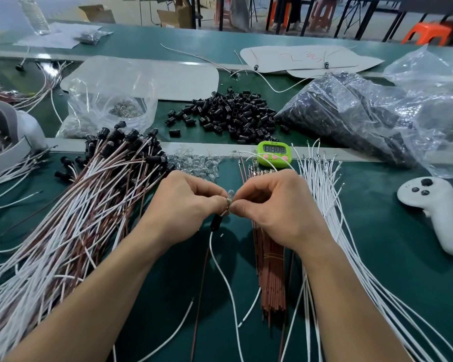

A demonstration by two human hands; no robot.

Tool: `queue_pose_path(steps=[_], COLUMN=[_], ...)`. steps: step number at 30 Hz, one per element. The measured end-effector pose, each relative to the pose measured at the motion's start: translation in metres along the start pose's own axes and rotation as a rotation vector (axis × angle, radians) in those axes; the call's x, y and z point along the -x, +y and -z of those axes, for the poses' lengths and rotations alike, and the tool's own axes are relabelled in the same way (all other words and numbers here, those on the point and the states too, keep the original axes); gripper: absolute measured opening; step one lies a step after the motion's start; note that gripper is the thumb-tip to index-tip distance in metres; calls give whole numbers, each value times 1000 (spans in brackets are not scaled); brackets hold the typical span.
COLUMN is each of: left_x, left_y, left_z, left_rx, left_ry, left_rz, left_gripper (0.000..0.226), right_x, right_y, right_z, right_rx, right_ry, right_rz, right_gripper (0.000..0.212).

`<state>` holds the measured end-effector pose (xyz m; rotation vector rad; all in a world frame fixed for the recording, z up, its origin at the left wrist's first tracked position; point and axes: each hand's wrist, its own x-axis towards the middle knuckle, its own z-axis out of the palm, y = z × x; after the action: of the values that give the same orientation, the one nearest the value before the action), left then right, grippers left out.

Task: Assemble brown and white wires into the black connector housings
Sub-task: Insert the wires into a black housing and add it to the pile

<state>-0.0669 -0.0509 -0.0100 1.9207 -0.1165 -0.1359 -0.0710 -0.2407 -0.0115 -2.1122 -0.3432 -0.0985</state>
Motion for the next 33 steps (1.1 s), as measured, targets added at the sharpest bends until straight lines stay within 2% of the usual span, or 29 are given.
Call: queue_pose_path(steps=[3,7,12,16,23,27,30,33], left_x=[-1,-2,-2,-2,1,1,0,-3], left_y=[3,4,5,5,6,4,6,6], left_z=[4,11,16,16,17,13,11,8], left_rx=[-3,-27,-89,-121,29,142,261,305], left_ry=[-45,-115,-235,-240,-265,-197,-94,27], left_rz=[18,29,34,50,68,93,141,154], left_gripper=[10,11,19,19,14,10,7,22], right_x=[1,2,2,2,3,2,1,1], right_y=[-2,-8,-13,-13,-16,-14,-12,-13], right_z=[0,-1,-5,-5,-5,-7,-13,-22], right_rx=[-58,-74,-107,-125,-214,-212,-259,-226], right_ry=[3,-12,-99,-126,-110,-24,78,121], right_rz=[-5,27,61,63,56,-61,-203,-254], right_gripper=[16,38,29,26,26,28,13,14])
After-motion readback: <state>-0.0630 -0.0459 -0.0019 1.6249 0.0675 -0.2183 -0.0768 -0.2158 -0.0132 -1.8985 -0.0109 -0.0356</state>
